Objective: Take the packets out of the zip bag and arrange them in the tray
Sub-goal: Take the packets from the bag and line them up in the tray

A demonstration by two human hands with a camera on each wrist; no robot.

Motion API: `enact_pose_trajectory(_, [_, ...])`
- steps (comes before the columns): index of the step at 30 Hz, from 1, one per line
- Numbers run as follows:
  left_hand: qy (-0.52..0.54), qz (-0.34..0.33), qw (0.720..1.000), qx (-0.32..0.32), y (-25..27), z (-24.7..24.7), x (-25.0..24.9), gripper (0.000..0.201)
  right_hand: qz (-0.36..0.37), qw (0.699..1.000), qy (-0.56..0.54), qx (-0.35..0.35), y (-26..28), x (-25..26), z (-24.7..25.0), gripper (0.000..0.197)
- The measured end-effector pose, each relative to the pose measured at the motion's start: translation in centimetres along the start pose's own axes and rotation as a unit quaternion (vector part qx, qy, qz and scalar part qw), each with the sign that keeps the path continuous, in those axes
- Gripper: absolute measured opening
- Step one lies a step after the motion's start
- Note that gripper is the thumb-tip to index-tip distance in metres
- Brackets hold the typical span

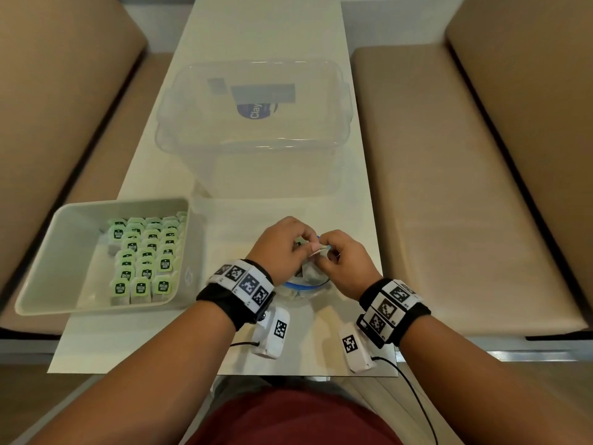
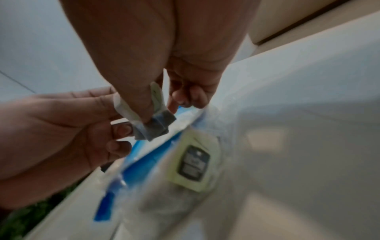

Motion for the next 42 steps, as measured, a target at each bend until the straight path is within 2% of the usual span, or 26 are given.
enact_pose_trajectory(3, [0.054,0.034,0.998,-0.023,-0.2,1.0,0.3,0.009,-0.013,1.0,-0.01,-0.025,-0.3,-0.2,1.0,0.005])
enact_pose_trajectory(7, [0.015,0.049,0.998,-0.033,-0.9,0.9,1.1,0.018,-0.044,0.998,-0.032,-0.027,-0.6,-1.2,1.8,0.005])
enact_pose_trajectory(10, [-0.107,0.058,0.992,0.02,-1.2,-0.2,1.2,0.018,-0.067,0.996,-0.039,-0.036,-0.4,-1.6,2.4,0.012])
enact_pose_trajectory(13, [-0.258,0.056,0.96,0.098,-1.1,-2.0,1.2,0.021,-0.093,0.993,-0.047,-0.045,0.0,-2.2,2.9,0.025])
enact_pose_trajectory(16, [-0.268,0.068,0.955,0.109,-1.1,-3.1,1.4,0.024,-0.105,0.991,-0.071,-0.05,0.1,-2.2,3.3,0.029])
enact_pose_trajectory(19, [-0.206,0.059,0.975,0.056,-1.2,-2.5,1.0,0.021,-0.104,0.99,-0.075,-0.057,0.2,-1.9,3.7,0.027])
enact_pose_trajectory(21, [-0.07,0.045,0.996,-0.019,-1.3,-1.2,0.4,0.02,-0.095,0.992,-0.073,-0.05,0.1,-1.6,3.7,0.024])
enact_pose_trajectory(22, [-0.008,0.038,0.998,-0.045,-1.2,-0.6,0.0,0.02,-0.089,0.992,-0.072,-0.043,0.0,-1.3,3.6,0.022])
enact_pose_trajectory(24, [0.063,0.025,0.996,-0.063,-1.1,0.1,-0.8,0.015,-0.074,0.994,-0.075,-0.031,-0.2,-0.5,3.4,0.018])
enact_pose_trajectory(28, [0.086,0.002,0.994,-0.072,-0.8,1.8,-1.3,0.005,-0.065,0.989,-0.131,-0.01,-0.9,1.2,2.8,0.019])
enact_pose_trajectory(32, [0.129,0.004,0.984,-0.121,0.1,5.1,-0.5,0.005,-0.062,0.977,-0.203,-0.002,-2.0,3.2,1.9,0.021])
enact_pose_trajectory(37, [0.161,0.002,0.972,-0.174,1.8,10.2,0.4,0.007,-0.071,0.934,-0.349,0.015,-3.1,7.2,-0.5,0.023])
enact_pose_trajectory(42, [0.142,0.003,0.961,-0.236,4.7,18.0,1.8,0.009,-0.066,0.94,-0.335,0.014,-5.0,10.3,-3.6,0.016])
Point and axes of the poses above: each hand's wrist, its own y-axis away from the middle knuckle, its own z-axis out of the back of the hand, x = y × z, the point moved 8 cm from there along -y, towards the middle knuckle, and after that the axes turned 5 degrees about y, right-handed, at the moved point
